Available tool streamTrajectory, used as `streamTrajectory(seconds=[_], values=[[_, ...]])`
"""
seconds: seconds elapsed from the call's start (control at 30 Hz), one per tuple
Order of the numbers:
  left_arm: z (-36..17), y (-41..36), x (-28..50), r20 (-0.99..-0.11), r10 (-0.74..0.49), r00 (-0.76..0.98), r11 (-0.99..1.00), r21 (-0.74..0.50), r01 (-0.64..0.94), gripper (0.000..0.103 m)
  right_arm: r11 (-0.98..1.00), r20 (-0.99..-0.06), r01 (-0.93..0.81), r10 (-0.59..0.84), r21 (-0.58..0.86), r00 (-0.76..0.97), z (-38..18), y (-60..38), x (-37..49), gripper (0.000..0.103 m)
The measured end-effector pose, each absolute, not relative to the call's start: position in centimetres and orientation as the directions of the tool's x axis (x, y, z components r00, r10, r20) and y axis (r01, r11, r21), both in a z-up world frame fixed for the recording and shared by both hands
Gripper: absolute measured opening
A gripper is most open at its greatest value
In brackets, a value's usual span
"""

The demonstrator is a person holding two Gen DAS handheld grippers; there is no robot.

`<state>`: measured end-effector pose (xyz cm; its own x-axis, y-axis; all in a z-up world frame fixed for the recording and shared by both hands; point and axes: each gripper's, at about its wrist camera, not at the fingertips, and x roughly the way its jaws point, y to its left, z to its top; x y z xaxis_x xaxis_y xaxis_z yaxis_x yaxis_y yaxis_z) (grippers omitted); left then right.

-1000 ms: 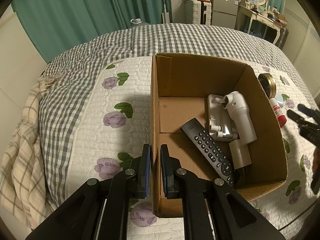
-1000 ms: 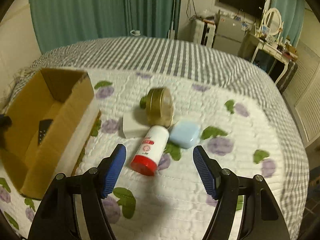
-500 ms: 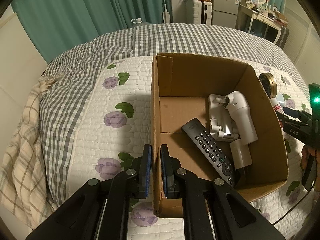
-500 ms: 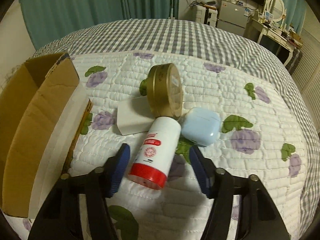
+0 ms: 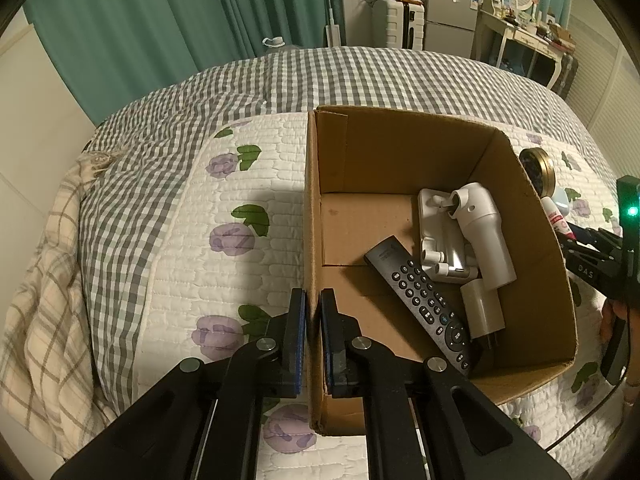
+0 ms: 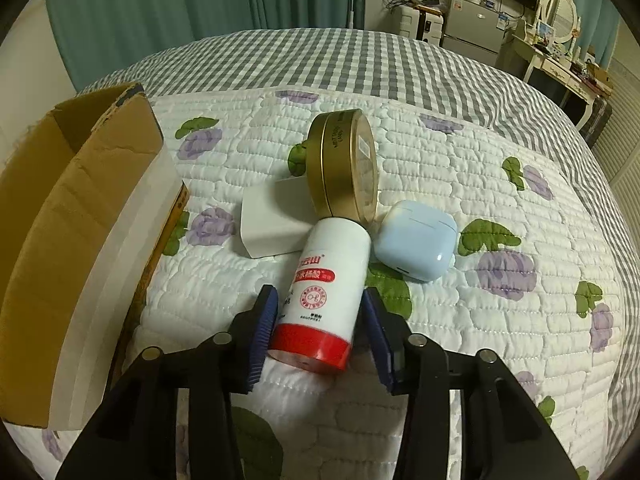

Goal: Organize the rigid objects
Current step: 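Move the right gripper to the red-capped white bottle and grasp it, then carry the red-capped bottle into the box and release it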

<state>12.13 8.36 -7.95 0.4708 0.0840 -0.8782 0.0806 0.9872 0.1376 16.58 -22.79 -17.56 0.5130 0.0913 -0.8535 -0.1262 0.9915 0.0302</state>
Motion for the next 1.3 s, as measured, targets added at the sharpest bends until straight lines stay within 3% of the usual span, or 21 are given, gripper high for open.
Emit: streamTrajectory(seconds=[0.6,1.0,1.3], values=[[-8.0,8.5,12.1,-0.880,0.078,0.469,0.989,0.129,0.078,0.007,0.993,-0.801,-0.117,0.081,0.013,0.593,-12.9,-23.6,12.3,0.037],[-7.9,8.3,12.3,-0.880,0.071,0.469,0.989,0.123,0.082,0.007,0.968,-0.670,-0.245,0.215,0.051,0.711,-2.2,-18.6,12.2,0.037],[-7.8,8.3,12.4,-0.881,0.065,0.468,0.989,0.119,0.088,0.007,0.935,-0.655,-0.352,0.282,0.026,0.700,-1.6,-11.5,13.4,0.036]])
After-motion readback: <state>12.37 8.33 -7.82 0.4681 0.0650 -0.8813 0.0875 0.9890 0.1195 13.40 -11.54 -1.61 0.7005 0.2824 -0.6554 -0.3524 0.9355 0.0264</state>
